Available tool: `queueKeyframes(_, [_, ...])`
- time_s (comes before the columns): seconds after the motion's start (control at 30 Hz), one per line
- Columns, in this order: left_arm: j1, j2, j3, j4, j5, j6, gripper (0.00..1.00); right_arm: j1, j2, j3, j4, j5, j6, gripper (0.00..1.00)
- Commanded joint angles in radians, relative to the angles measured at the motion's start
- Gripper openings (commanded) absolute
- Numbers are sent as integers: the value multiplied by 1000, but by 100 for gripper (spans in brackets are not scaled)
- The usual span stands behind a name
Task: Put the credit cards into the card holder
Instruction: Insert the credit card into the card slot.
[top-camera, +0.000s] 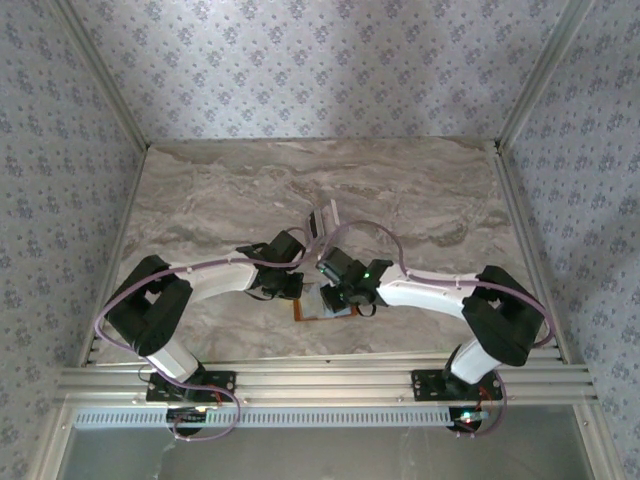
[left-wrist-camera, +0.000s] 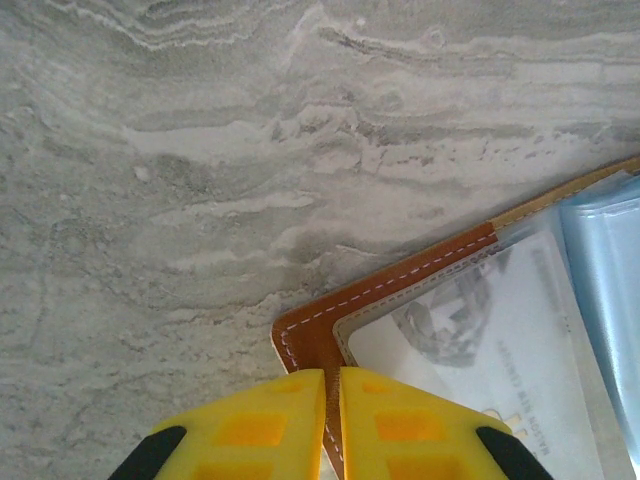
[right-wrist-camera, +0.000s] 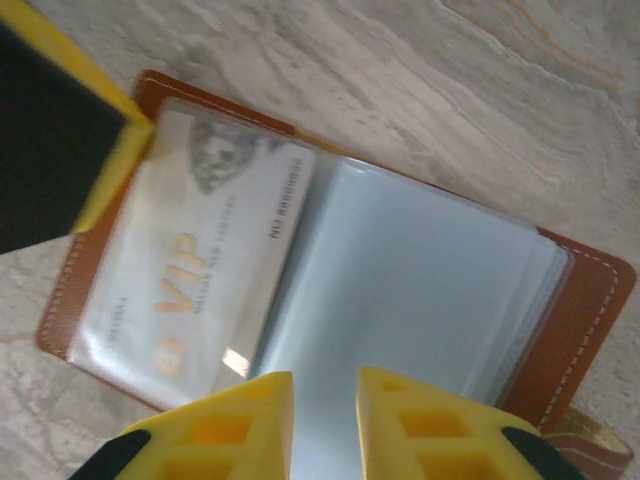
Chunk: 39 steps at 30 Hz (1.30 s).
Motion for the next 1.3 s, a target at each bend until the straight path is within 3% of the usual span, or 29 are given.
queueKeyframes(0.0, [-8,45,-1,-11,14,8,13,26,-16,41,-21,40,-2,17])
queueKeyframes(0.17, [-8,44,-1,-11,14,8,13,23,49,60,7,-5,-4,12])
queueKeyframes(0.47, [-8,39,-3,-10,15,7,13,5,127,65,33,-71,-20,11])
queueKeyframes(0.87, [-8,44,-1,-11,17,7,13,-9,153,39,159,-255,-7,10])
queueKeyframes(1.0, [-9,40,-3,-11,17,7,13,-16,93,50,65,-137,-26,13])
queueKeyframes(1.17, [-8,45,-1,-11,19,7,13,-12,9,93,-94,40,-37,30])
queueKeyframes(1.27, [-8,46,-1,-11,19,7,13,-27,17,117,-141,67,-61,33])
